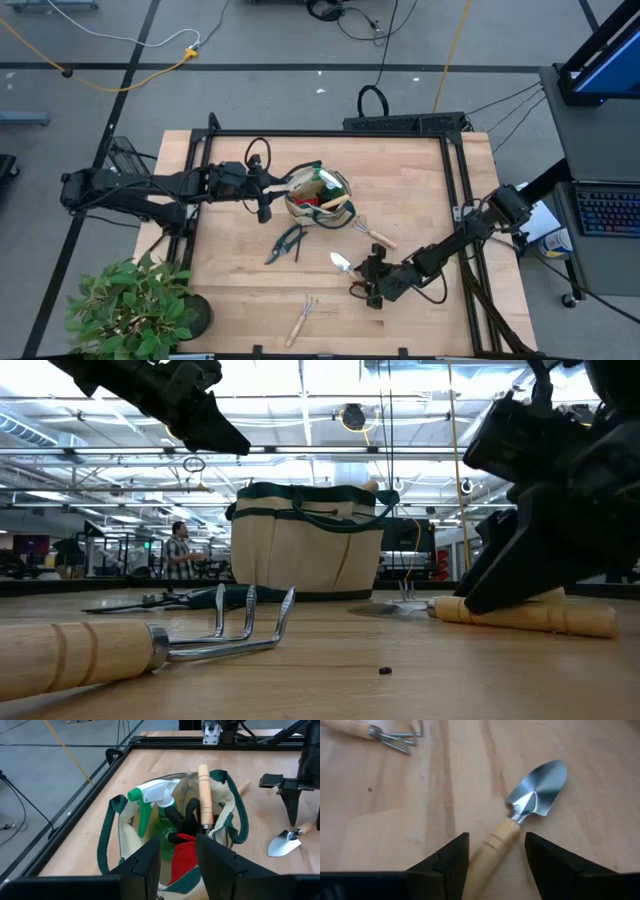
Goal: Pick & Place Garden tools in Gardening bag
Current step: Put the trowel into the gardening bag
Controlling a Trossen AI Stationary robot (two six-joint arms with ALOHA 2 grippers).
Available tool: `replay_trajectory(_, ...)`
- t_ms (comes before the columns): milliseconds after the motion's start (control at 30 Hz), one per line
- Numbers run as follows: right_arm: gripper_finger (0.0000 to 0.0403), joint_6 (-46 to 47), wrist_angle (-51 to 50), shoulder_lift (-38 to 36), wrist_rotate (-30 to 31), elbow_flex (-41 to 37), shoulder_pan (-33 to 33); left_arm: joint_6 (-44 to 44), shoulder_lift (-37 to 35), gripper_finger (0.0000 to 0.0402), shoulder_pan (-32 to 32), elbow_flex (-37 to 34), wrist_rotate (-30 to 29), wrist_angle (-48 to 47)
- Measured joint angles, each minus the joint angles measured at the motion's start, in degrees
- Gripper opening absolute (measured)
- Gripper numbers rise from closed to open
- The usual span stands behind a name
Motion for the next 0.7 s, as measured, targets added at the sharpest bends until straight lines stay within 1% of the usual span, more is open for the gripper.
replay_trajectory(167, 0.0137, -1.01, -1.87, 1.10, 0.26, 0.09, -0.32, -0.09, 0.00, 0.0127, 0.54, 0.00, -0.01, -0.04)
replay_trajectory(333, 0.0080, -2.04, -7.57, 0.25, 0.48, 0.22, -0.55, -0.06, 0.00, 0.0127, 0.56, 0.00, 0.36, -0.05)
replay_trajectory(400, 0.0060, -3.24, -9.73, -0.18, 1.57, 0.22, -0.74, -0.07, 0.00, 0.0127, 0.58, 0.00, 0.38, -0.04)
replay_trajectory(600, 0.0058, -10.37, -10.38, -1.98, 0.87, 0.00, -3.33, 2.08, 0.00, 0.0127, 0.56, 0.00, 0.45, -0.19)
replay_trajectory(700, 0.0058, -14.78, -11.83, -5.44, -0.60, -0.25, -4.95, 4.94, 0.00, 0.0127, 0.56, 0.00, 0.49, -0.35)
